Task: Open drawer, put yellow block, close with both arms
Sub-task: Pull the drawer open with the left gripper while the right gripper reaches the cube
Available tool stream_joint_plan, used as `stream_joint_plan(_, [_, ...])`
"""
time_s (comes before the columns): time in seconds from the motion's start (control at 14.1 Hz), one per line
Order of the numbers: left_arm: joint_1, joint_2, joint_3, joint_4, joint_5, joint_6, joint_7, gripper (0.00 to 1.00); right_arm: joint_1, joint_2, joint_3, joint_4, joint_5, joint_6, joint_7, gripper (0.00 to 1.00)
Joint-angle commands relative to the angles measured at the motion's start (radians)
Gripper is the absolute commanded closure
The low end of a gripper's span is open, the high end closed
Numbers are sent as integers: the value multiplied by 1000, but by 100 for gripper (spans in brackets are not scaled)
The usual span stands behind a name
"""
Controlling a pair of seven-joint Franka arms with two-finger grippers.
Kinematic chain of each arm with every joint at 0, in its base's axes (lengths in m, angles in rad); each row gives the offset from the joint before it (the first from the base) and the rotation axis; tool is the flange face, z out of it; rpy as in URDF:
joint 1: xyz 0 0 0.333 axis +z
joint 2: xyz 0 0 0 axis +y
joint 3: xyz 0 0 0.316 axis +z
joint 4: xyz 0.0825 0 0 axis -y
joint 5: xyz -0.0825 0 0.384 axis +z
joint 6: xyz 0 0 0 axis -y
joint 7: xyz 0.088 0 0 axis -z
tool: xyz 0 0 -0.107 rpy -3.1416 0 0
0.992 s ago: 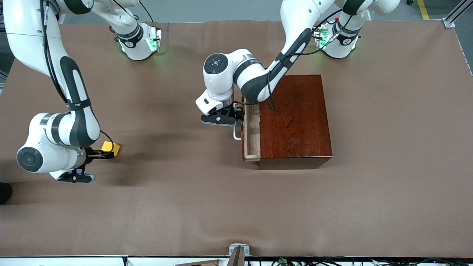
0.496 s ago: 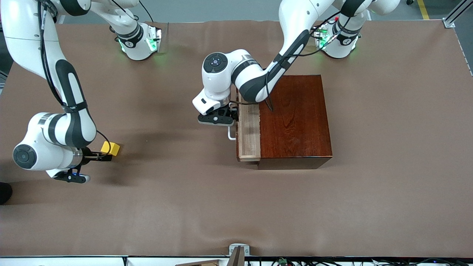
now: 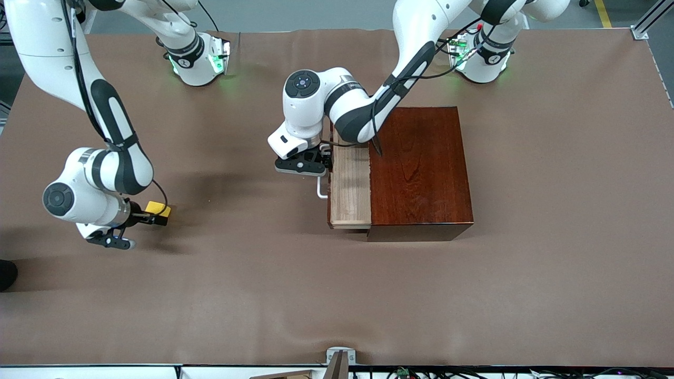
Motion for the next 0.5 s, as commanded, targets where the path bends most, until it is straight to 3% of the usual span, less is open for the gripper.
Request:
stream_joint_plan(0.0, [-25,38,-4,45,-18,45,-10,0,4,-67,4,-93,11,38,35,0])
stream_joint_plan(0.21, [-32,47,-4,45,-18,85,-10,0,18,-72,4,-101,11,40,65,0])
stream_joint_plan(0.35, [-32,53,-4,45,-18,120,-10,0,14,-75,4,-101,9,38,60,69])
stream_joint_plan(0.42, [-32,53,-4,45,-18,130,-12,0,12,-75,4,-101,9,38,57,81])
